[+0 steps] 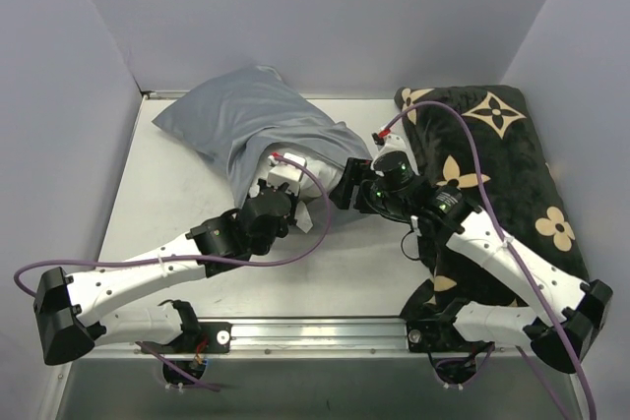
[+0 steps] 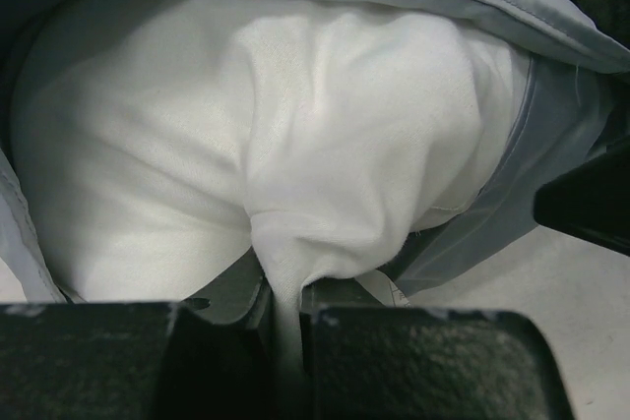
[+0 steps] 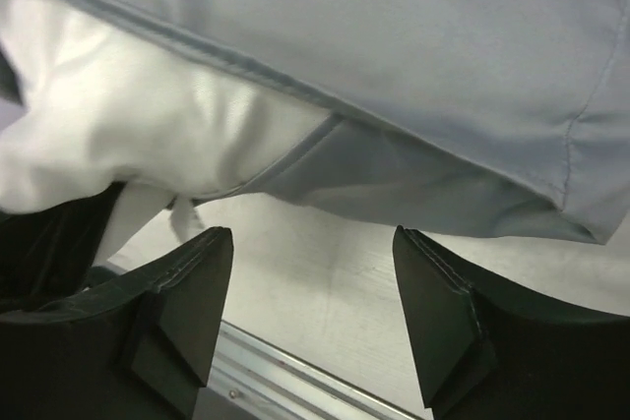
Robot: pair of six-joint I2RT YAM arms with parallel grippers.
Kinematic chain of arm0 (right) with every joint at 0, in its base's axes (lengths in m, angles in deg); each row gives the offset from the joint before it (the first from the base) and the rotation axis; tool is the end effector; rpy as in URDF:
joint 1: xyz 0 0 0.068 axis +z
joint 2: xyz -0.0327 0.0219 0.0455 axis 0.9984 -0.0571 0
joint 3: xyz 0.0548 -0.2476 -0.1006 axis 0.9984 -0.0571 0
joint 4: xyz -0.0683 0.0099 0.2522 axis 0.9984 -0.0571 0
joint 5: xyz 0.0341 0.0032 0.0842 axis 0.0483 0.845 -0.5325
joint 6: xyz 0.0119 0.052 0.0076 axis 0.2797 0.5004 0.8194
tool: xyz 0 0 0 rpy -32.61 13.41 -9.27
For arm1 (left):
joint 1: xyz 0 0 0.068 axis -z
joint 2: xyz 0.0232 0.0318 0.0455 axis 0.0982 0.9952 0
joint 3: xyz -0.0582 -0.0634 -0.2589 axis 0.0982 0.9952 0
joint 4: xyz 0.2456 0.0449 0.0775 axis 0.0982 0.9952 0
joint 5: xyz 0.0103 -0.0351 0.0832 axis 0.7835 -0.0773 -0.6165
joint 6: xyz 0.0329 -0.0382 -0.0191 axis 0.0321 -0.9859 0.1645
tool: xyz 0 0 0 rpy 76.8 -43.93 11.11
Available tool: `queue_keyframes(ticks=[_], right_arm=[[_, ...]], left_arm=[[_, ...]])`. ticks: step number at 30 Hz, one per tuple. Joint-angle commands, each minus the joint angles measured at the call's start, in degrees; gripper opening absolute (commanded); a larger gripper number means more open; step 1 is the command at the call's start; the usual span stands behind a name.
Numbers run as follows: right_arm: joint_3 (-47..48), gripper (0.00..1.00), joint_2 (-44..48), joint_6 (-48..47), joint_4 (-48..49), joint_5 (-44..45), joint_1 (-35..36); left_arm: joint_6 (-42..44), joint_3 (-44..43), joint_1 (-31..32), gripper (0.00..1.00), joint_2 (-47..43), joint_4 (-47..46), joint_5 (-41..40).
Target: Remove the pillowcase from the pillow
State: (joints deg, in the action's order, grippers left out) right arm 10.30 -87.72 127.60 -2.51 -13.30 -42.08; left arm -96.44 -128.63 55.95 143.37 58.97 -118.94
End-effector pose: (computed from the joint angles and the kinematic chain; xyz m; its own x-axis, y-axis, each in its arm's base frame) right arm 0.1846 0.1813 0.3612 -0.6461 0.2604 -0.7175 -0.3582 0.7266 0.5863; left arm 0.1406 -0.2109 0.3286 -0.2564 0.1156 -0.9596 0.3244 0.9455 0.0272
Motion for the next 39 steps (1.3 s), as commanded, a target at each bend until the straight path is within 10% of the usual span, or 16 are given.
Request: queue_keyframes(ticks=[1,6,23,27,30,34,37,39], right_arm=[[2.5,0.69,-1.5,-1.7,-0.3,6.6,-0.3],[4.9,0.72,-3.1,-2.7,-0.3,7.8,-2.1],[-1.1,0.16,-1.3,-4.1,-1.1,3.9,-13.2],[-1.3,0.18,-3.6,-4.3,-1.1,1.1,-20.5],[-0.6,0.51,-5.3,-4.7,-1.1,-0.4,-22.1],[-1.1,0.64,-5.6,-4.3,0.1,-3.4,-22.1],[-2.6,0.57,-5.8,-4.2,1.6,-4.7,-22.4],[-3.9,0.32,-7.3,-4.0,2.1,-5.9,-23.2]], left_arm=[[-2.0,-4.3,-0.3,0.0,-1.2,-3.4,-0.2],[-2.2,-4.2,-0.3,0.0,-1.5,-3.1,0.0],[-3.2,-6.1,-0.3,0.0,-3.5,-2.3,0.3],[-3.7,-6.3,-0.3,0.0,-4.8,-1.4,0.7],[-3.8,-6.6,-0.3,0.0,-5.7,-0.5,1.0],[-4.0,-6.7,-0.3,0.0,-5.9,-0.1,1.2],[-4.3,-6.8,-0.3,0.0,-5.8,-0.4,1.1],[-4.7,-6.8,-0.3,0.0,-6.2,-0.6,1.0]])
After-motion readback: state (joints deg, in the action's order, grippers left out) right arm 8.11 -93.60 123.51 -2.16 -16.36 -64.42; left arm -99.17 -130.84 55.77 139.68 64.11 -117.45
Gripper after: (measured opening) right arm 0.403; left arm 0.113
